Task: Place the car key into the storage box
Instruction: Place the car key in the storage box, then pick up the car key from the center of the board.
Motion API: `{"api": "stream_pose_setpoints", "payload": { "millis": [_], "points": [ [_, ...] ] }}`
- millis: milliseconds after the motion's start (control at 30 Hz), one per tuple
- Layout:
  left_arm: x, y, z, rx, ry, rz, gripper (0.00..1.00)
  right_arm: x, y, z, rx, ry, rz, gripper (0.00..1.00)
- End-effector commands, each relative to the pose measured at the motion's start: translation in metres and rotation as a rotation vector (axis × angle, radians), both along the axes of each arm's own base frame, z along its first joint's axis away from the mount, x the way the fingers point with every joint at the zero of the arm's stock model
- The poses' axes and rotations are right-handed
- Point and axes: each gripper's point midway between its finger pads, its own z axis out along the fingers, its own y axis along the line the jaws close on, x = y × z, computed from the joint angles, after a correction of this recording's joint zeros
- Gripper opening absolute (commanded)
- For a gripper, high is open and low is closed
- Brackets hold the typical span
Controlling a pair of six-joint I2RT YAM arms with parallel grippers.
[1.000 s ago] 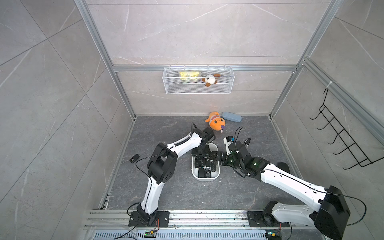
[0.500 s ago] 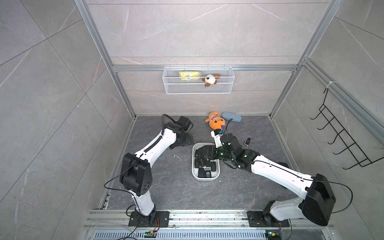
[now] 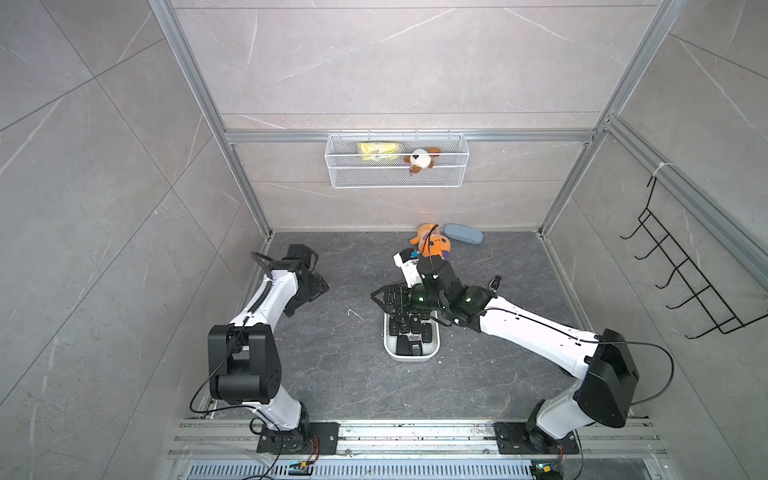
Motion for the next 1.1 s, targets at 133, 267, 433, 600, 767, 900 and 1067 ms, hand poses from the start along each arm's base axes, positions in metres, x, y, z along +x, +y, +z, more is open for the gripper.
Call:
{"api": "stream_pose_setpoints", "payload": {
  "millis": [133, 267, 433, 600, 767, 900, 1067],
  "points": [
    [-0.018, 0.065, -0.015, -0.057, -0.012, 0.351, 0.93, -0.01, 0.02, 0.005, -0.028, -0.002, 0.084, 0.99],
    [-0.017, 0.087, -0.022, -0.059, -0.01, 0.466, 0.84, -0.013, 0.029, 0.006, -0.025, 0.002, 0.115, 1.0],
    [-0.008, 0.102, -0.033, -0.07, 0.0, 0.551, 0.82, -0.017, 0.039, 0.006, -0.021, 0.009, 0.151, 1.0],
    [-0.003, 0.113, -0.043, -0.047, 0.009, 0.614, 0.82, -0.015, 0.042, 0.008, -0.027, 0.002, 0.146, 1.0],
    [0.006, 0.117, -0.056, -0.052, 0.006, 0.634, 0.83, -0.015, 0.041, 0.007, -0.037, 0.005, 0.141, 1.0],
    [0.008, 0.12, -0.068, -0.055, 0.032, 0.658, 0.83, -0.015, 0.041, 0.007, -0.043, 0.009, 0.139, 1.0],
    [0.007, 0.126, -0.08, -0.039, 0.058, 0.667, 0.83, -0.015, 0.04, 0.006, -0.056, 0.009, 0.131, 1.0]
  ]
}}
